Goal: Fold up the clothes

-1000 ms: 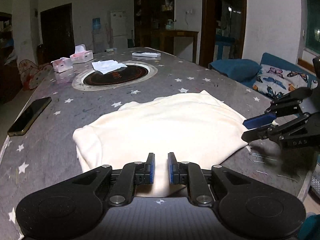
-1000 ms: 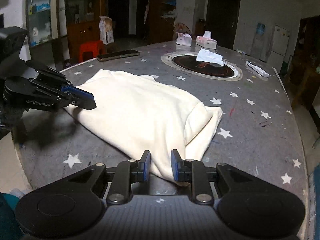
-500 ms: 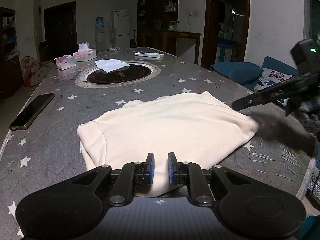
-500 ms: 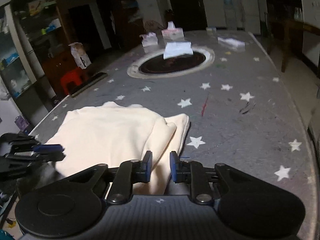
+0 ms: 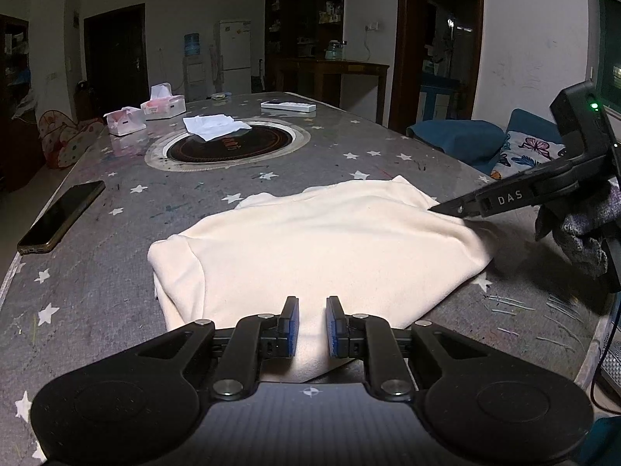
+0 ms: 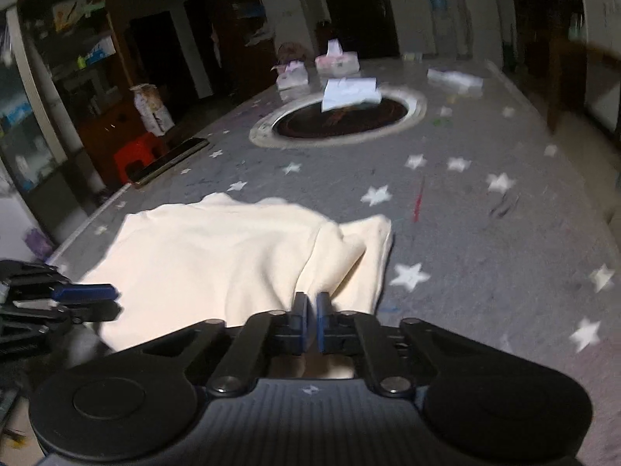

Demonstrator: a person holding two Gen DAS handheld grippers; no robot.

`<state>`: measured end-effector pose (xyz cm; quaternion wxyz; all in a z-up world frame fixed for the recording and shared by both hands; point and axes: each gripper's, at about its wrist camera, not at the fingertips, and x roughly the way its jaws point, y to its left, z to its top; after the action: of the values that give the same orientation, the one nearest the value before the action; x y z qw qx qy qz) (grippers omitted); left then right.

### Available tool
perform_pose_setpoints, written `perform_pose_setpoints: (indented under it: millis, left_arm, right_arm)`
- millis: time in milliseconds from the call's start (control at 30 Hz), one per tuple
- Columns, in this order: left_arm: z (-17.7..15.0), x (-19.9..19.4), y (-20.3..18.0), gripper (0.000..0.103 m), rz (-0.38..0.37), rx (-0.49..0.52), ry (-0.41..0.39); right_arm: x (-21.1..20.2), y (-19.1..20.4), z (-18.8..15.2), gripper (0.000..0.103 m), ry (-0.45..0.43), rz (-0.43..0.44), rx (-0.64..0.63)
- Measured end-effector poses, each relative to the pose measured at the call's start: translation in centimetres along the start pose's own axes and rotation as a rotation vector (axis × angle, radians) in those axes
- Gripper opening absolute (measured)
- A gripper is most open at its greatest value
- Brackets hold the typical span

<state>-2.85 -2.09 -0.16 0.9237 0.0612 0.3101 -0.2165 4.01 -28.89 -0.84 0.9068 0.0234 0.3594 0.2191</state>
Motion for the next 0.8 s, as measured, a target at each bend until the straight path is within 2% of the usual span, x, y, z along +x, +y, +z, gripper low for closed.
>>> perform_pose_setpoints:
  millis: [67,133,200,300,433,533,700,800]
  left_arm:
    - [-0.1,0.0,0.0,0.017,-0.001,0.002,0.001]
    - [-0.2,0.0,0.1,0.017,-0.003,0.003,0.000]
    - [-0.2,0.0,0.1,0.017,-0.006,0.003,-0.002]
    - [-0.3,-0.2,0.3,0.019,-0.006,-0.003,-0.002]
    - [-0.2,-0.5,0.4,0.019,-0.005,-0.002,0.006]
    - [0.2,-0.7,0.7,0.019,-0.005,-0.021,0.009]
    - [1.4,-0.5,1.6,0.019,0.011,-0.075,-0.017]
    - [1.6,0.2,2.4,0.019,0.034,-0.107,-0.014]
  right_arm:
    - [-0.8,0.9,0.3,0.003,-0.044,-0.065,-0.075]
    - [-0.9,1.2,0.5,0.003,-0.047,-0.096,-0.106]
    - [0.3,1.0,-0.1,0.003,-0.004,-0.109,-0.111]
    - [0.5,1.3,-0.8,0.003,-0.019,-0.127,-0.147]
    - [-0.3,0.9,-0.2,0.005,-0.019,-0.121,-0.104]
    - [-1.6,1.4,0.4,0.006,-0.069,-0.127,-0.120]
    - [-1.5,3.5,0.8,0.006,-0.071,0.000,-0.158]
    - [-0.2,3.9,0.4,0.006,-0.043,0.026,-0.158]
